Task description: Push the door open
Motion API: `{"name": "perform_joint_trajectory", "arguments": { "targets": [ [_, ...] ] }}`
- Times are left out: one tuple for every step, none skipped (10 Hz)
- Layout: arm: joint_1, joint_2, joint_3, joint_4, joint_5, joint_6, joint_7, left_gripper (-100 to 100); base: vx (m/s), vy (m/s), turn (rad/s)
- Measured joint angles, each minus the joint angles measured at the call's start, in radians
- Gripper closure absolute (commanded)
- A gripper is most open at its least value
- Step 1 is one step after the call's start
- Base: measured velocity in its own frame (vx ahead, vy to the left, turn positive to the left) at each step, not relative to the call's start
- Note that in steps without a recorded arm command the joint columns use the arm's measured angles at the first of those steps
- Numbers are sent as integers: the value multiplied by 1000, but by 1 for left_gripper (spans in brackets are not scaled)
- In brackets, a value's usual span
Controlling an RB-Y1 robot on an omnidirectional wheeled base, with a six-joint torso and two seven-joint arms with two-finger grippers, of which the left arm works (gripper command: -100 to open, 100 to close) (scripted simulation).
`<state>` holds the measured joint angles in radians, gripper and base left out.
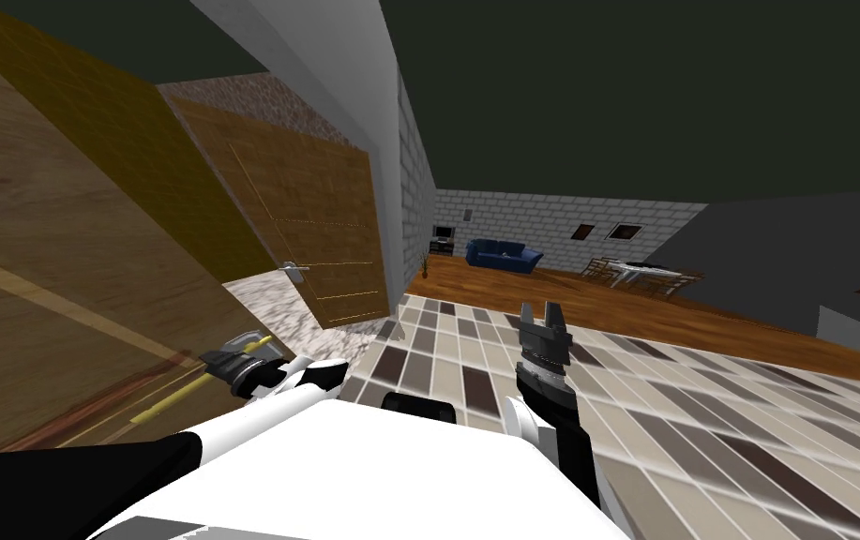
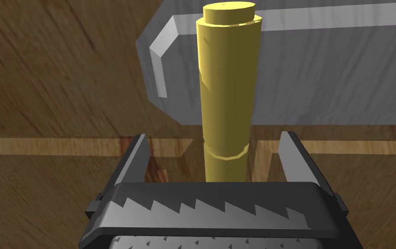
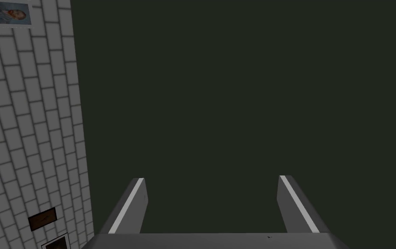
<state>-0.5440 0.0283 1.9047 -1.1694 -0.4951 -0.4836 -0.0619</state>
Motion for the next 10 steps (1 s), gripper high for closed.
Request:
{"name": "perform_joint_trajectory", "arguments": {
  "targets": [
    [-1,0,0,-1,0,1,0,100,-12,-38,6],
    [0,0,0,1,0,4,1,100,-5,-19,1],
    [-1,0,0,1,0,5,1,100,-3,-10,-2],
    [0,-1,1,2,0,5,1,100,-1,-6,-1],
    [0,-2,1,2,0,6,1,100,0,0,0],
    [0,-2,1,2,0,6,1,100,52,82,61],
    [4,0,2,10,3,11,0,100,125,143,69],
    [13,0,0,7,6,22,3,100,108,180,103],
    [13,8,2,11,10,26,0,100,128,191,106],
    [15,21,6,21,15,20,-7,100,163,205,97]
  ]
}}
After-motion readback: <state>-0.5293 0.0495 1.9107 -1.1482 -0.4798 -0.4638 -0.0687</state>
